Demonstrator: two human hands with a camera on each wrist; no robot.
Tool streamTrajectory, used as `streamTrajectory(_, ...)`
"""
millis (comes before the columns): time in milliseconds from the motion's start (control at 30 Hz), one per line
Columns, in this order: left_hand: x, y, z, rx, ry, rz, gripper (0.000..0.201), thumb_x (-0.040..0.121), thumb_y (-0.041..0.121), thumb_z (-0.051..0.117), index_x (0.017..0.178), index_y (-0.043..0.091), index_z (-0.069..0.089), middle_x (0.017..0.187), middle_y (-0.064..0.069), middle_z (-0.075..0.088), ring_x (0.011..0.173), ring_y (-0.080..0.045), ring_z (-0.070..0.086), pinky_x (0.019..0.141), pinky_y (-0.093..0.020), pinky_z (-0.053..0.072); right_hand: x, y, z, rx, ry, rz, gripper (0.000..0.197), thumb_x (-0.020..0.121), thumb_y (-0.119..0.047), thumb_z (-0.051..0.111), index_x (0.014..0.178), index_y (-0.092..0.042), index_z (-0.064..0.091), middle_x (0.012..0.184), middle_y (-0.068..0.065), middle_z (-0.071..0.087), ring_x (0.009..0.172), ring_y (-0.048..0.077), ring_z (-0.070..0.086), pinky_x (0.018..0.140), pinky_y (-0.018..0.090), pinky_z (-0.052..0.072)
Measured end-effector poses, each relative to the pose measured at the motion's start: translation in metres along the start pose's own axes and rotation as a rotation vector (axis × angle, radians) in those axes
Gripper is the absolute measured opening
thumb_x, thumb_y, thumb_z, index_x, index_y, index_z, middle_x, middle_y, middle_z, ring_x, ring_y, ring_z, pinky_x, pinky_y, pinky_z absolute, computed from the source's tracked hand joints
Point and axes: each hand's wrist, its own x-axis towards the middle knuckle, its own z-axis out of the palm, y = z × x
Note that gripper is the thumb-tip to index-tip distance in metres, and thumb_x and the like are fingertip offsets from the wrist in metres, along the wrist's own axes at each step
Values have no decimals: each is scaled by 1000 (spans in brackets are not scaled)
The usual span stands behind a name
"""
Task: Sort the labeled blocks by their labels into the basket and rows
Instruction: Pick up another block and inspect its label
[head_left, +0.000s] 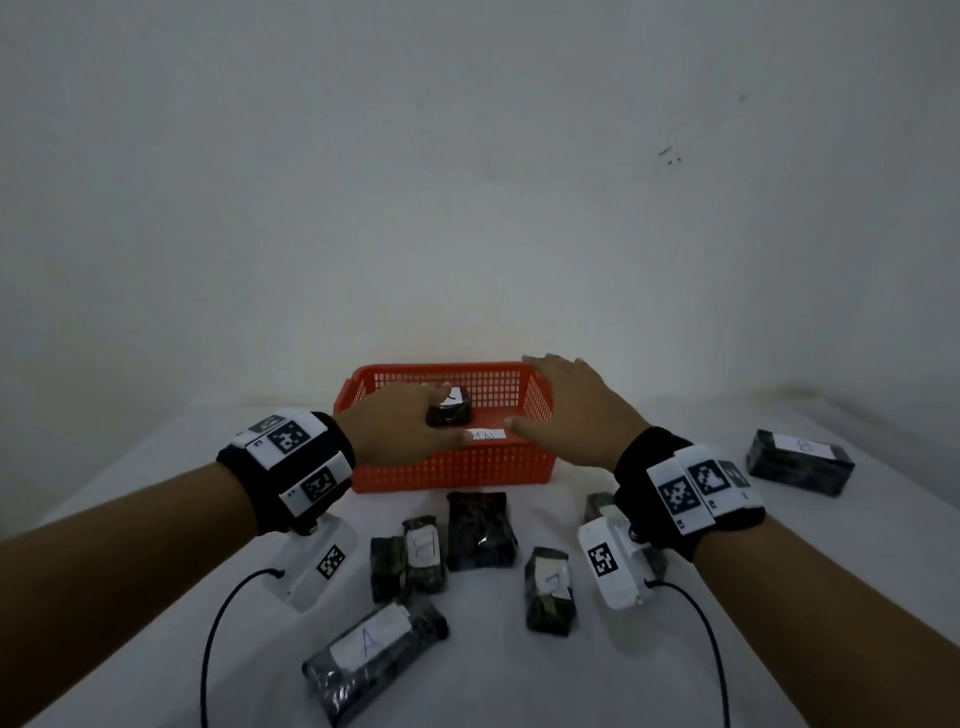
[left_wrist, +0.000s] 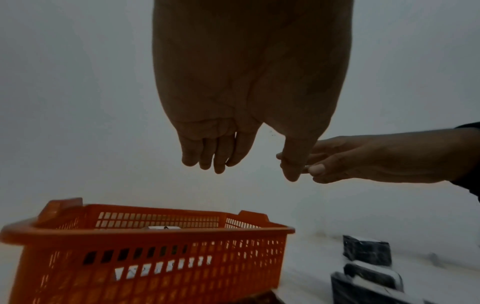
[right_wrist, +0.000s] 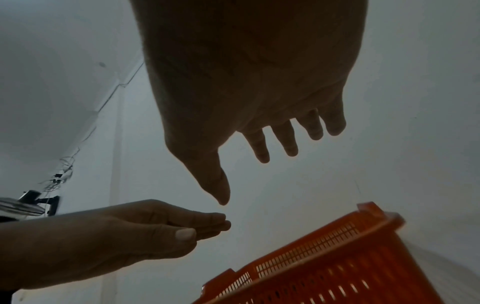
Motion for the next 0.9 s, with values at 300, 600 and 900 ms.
streamTrajectory(300,-44,26,66,-48,-93,47,54,98,49,63,144,23,56,134,1,67,120,-19,64,105,-36,51,-78,25,32,-16,-134,138,91,83,-71,61,159,-36,26,169,-2,25,158,32,14,125,55,22)
streamTrajectory(600,-36,77,101,87,-171,68,72,98,54,59,152,9,45,150,-11,55,134,-30,54,111,-40,46,-116,57,34,-53,-172,289,87,83,-55,71,156,-22,37,158,5,44,145,30,39,119,44,35)
streamTrajectory(900,5,135,114,63,-134,57,50,103,35,53,138,0,60,140,-19,62,128,-34,60,108,-44,49,-118,81,32,-83,-176,412,61,71,-59,73,120,-26,62,118,10,57,109,34,55,93,40,50)
